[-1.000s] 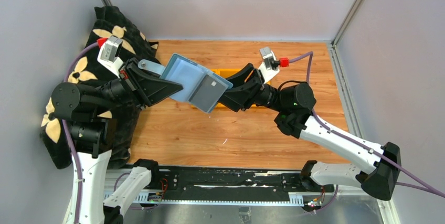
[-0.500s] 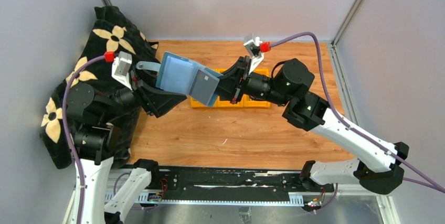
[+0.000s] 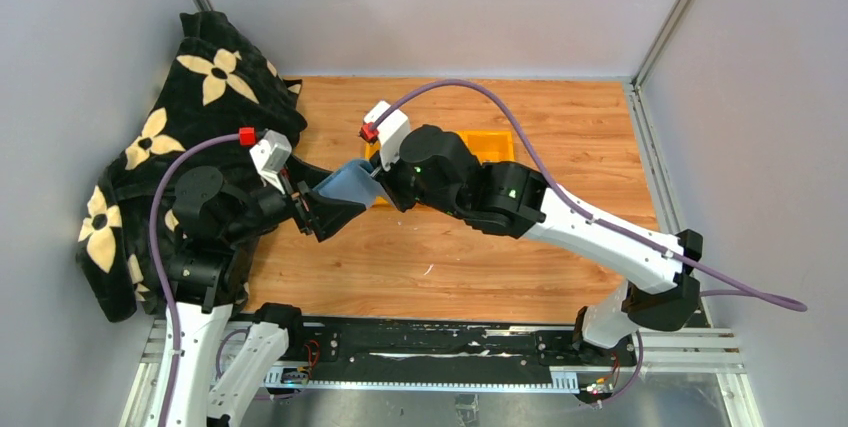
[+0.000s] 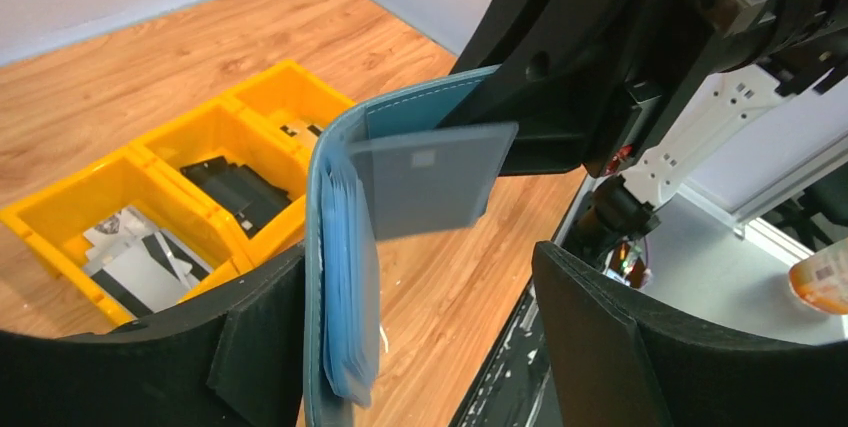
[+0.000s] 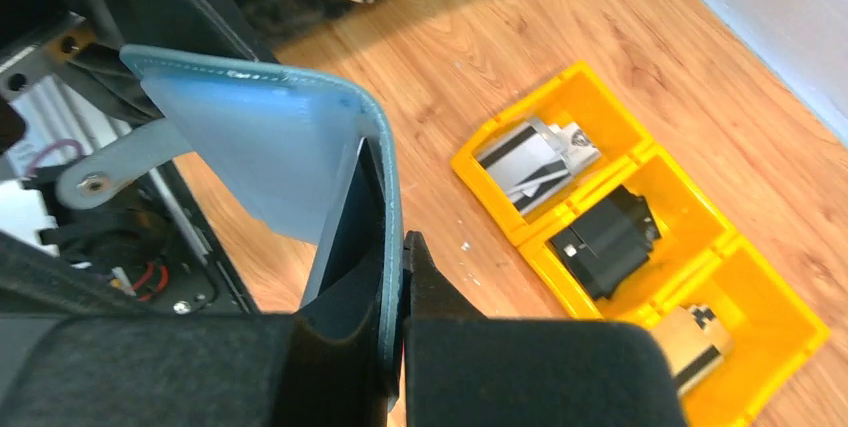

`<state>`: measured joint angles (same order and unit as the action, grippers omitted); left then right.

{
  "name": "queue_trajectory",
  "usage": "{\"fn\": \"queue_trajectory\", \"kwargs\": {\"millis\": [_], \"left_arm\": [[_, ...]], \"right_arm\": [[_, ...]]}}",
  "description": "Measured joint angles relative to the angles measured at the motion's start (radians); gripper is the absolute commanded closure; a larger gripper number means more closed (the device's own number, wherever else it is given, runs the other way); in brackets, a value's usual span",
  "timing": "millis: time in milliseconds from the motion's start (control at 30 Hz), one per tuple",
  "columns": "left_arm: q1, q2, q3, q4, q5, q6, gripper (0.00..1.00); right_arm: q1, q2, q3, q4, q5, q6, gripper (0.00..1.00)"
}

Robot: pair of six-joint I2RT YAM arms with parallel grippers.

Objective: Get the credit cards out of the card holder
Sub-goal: Remove the credit card from the card holder.

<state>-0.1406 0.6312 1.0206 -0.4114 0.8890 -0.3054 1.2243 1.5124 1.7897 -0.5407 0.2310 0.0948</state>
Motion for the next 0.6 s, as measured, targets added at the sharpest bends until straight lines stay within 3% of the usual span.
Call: {"fn": "queue_trajectory", "kwargs": {"millis": [200, 433, 500, 600], "left_arm": [[0.0, -0.028, -0.051, 0.0, 0.014, 0.029, 0.2], [0.0, -0.064, -0.128, 0.061, 0.019, -0.003, 0.21], [0.0, -0.068, -0.132, 0.06, 0.018, 0.003, 0.25], [0.0, -0.074, -0.13, 0.04, 0.006, 0.04, 0.4]], "right_arm": [[0.031, 0.018, 0.022, -0.053, 0.097, -0.049, 1.0], [0.13, 0.099, 0.175, -0.058, 0.28, -0.152, 1.0], [0.146, 0.124, 0.192, -0.058, 0.311, -0.172, 1.0], [0.156, 0.126, 0.179, -0.058, 0.32, -0.183, 1.0]]}}
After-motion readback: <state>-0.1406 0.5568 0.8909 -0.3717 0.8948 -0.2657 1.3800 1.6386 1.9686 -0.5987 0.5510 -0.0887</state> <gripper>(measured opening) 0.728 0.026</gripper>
